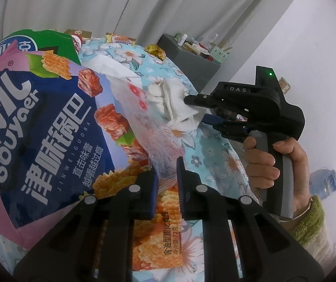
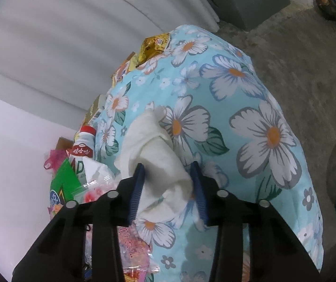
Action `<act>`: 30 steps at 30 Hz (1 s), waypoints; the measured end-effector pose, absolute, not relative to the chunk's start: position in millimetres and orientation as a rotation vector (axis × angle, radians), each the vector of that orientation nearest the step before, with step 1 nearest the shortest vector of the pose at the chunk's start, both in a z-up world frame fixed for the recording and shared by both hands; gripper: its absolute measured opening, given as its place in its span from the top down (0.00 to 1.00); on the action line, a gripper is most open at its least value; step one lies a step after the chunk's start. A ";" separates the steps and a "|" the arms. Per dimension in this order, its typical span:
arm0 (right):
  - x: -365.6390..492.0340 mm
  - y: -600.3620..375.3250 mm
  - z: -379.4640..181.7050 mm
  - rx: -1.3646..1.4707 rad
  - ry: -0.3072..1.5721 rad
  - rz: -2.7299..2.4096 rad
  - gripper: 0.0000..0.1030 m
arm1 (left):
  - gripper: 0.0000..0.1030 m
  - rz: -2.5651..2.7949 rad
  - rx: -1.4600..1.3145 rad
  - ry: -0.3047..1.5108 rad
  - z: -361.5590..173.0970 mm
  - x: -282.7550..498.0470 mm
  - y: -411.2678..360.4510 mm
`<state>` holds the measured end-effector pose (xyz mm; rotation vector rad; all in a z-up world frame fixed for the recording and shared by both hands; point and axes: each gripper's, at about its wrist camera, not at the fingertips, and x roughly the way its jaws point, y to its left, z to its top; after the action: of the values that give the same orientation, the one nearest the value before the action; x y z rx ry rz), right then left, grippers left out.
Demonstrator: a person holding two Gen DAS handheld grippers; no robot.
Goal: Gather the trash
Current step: 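Grasp the white tissue with the right gripper while the left gripper grasps the clear plastic bag, then lift the tissue and plastic bag and carry them toward the wastebasket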
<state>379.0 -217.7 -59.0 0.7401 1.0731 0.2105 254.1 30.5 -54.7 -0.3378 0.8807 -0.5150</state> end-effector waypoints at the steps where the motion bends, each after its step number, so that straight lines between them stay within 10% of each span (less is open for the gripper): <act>1: 379.0 -218.1 -59.5 0.743 1.074 0.211 0.67 | 0.88 -0.516 -0.338 0.879 -54.4 253.8 30.9; 13: 372.4 -215.5 -53.9 0.746 1.056 0.225 0.91 | 0.95 -0.537 -0.328 0.850 -43.7 249.3 30.3; 30: 264.2 -245.2 -1.8 0.830 0.965 0.233 0.92 | 0.99 -0.682 -0.367 0.849 -16.0 179.7 63.6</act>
<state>264.2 -245.2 -1.8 0.8302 0.9646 0.2327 179.7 63.6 -16.0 -0.3666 0.8491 -0.6821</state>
